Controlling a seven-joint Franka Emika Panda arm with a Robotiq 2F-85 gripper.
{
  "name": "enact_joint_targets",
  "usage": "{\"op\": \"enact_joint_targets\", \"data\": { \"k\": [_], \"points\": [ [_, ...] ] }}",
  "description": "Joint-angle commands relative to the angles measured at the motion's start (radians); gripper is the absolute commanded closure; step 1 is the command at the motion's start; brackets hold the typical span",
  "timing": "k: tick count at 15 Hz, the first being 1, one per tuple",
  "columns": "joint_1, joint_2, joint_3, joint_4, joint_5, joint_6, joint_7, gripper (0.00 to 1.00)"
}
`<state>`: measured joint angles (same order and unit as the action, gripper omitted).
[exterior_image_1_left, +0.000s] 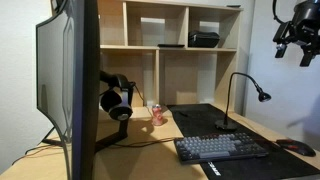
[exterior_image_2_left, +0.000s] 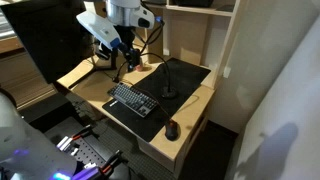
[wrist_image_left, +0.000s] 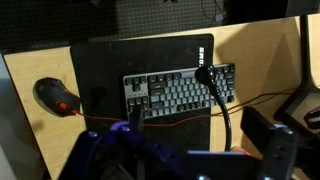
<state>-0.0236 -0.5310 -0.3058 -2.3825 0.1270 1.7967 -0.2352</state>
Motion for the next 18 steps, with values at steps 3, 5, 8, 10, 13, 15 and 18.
{"op": "enact_joint_targets", "data": {
  "k": [3,5,8,10,13,15,18],
  "points": [
    [-0.037,0.007,0.030,0.003,0.016,-0.005,-0.015,0.00],
    [-0.042,0.031,0.044,0.006,0.009,0.028,0.022,0.00],
    [-0.085,0.174,0.027,0.069,0.023,0.091,0.154,0.00],
    [-0.123,0.228,0.011,0.087,0.020,0.139,0.205,0.00],
    [-0.179,0.291,0.022,0.057,-0.002,0.249,0.320,0.00],
    [-0.179,0.273,0.023,0.056,0.006,0.224,0.275,0.00],
    [-0.183,0.295,0.025,0.056,0.005,0.241,0.302,0.00]
  ]
}}
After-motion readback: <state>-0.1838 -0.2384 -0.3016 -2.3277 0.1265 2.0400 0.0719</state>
